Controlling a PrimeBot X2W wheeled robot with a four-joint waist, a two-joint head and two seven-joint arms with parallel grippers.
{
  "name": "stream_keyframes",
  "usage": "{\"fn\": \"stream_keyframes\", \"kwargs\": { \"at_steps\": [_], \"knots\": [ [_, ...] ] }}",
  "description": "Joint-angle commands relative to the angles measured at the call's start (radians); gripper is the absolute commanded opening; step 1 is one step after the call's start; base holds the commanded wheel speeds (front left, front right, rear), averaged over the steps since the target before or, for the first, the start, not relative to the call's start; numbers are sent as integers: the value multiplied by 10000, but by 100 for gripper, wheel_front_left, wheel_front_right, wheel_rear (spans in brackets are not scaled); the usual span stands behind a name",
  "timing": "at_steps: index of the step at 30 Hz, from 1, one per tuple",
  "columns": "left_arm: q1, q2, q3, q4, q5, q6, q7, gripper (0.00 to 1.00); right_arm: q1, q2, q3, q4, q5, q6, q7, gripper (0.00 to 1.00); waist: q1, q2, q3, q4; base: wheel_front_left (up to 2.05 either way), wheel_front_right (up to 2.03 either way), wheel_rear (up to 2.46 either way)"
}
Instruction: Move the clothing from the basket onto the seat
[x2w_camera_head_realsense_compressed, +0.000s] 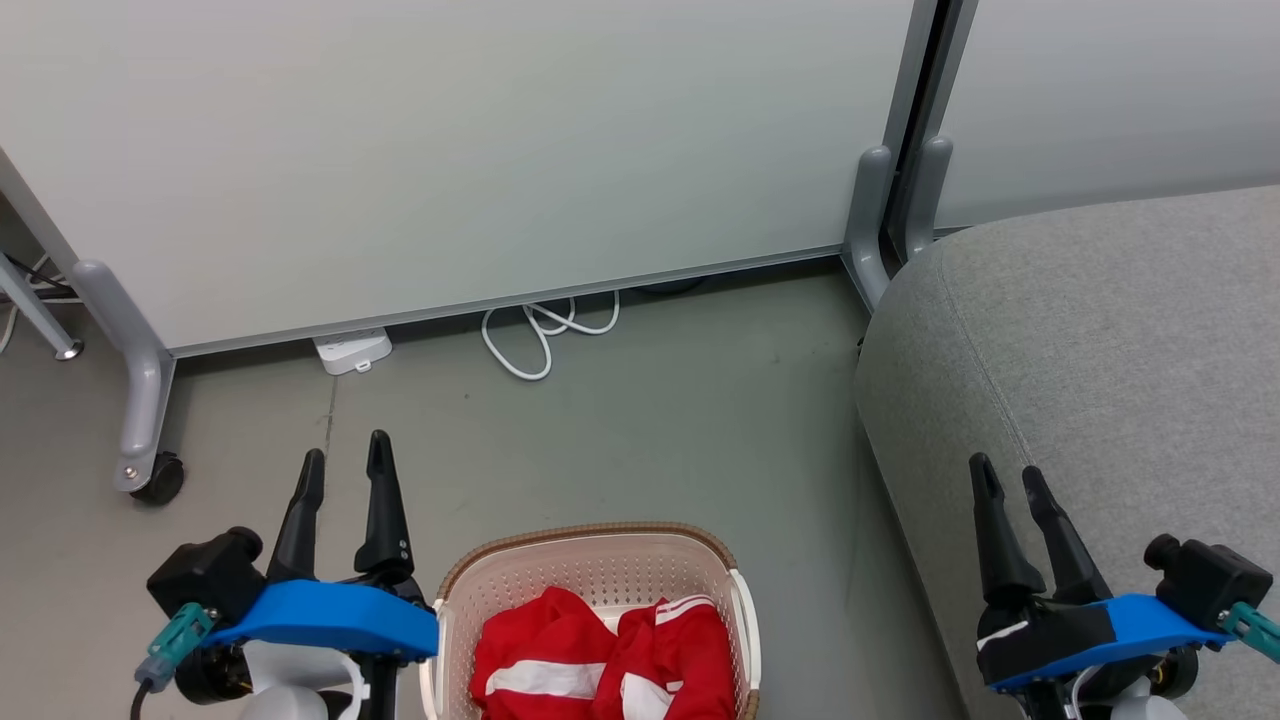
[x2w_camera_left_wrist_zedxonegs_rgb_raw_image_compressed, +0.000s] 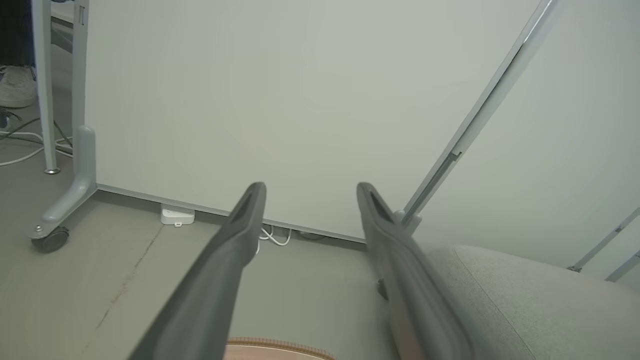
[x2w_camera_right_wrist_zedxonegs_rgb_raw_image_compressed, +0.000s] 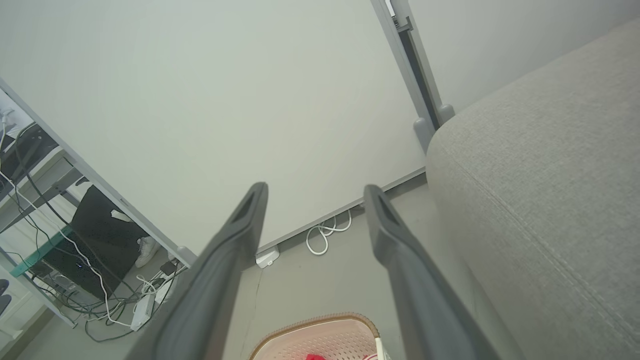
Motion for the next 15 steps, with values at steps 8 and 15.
{"fn": "stream_keyframes", "kwargs": {
  "at_steps": [8, 15],
  "knots": [
    [-190, 78, -214, -12, 1044, 82, -286, 100, -181, -79, 94, 13, -1076, 20, -298, 100, 0, -1, -18, 15, 0, 0, 0],
    [-202, 79, -354, 44, 1716, 45, -460, 100, -151, -83, 154, 26, -1759, 21, -459, 100, 0, -1, -10, 27, 0, 0, 0]
  ]
}}
